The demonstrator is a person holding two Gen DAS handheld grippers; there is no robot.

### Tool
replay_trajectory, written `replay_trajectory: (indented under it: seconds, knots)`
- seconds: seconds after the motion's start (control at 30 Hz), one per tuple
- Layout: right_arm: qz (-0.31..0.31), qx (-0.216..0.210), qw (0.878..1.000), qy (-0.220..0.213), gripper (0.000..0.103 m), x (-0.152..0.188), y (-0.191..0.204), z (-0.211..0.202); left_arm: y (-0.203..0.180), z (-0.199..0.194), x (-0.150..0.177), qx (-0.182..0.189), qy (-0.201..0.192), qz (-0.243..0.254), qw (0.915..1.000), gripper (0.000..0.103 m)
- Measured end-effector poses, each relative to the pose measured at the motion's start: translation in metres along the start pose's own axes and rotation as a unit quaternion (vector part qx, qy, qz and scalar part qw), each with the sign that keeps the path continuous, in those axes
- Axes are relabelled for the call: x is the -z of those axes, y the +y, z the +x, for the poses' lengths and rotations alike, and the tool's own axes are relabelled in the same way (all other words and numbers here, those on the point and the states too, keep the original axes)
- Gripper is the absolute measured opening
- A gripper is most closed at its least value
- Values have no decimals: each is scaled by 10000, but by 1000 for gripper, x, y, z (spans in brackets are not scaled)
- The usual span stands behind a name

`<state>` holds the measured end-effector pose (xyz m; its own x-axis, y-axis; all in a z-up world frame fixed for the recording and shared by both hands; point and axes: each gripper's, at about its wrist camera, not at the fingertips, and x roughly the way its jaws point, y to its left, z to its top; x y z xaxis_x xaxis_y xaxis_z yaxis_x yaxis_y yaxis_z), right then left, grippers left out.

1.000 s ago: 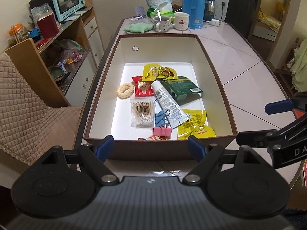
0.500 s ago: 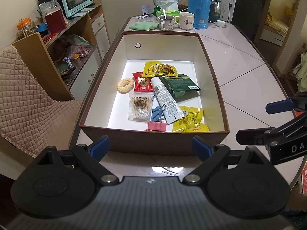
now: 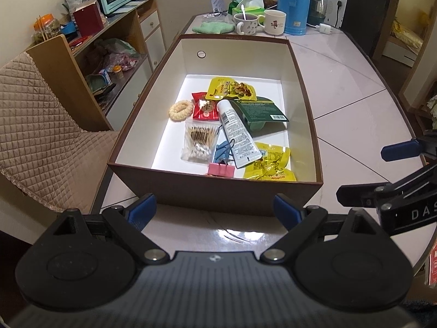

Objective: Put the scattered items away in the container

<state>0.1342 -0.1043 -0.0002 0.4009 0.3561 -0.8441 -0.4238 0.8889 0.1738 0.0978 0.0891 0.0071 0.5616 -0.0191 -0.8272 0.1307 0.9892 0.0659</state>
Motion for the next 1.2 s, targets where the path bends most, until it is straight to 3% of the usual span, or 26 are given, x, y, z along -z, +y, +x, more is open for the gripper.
replay_trajectory:
  seconds: [1.2]
  knots:
    - [53, 251, 9994, 241, 103, -34, -9, 35, 12, 42, -35, 147, 148, 136, 9997, 91]
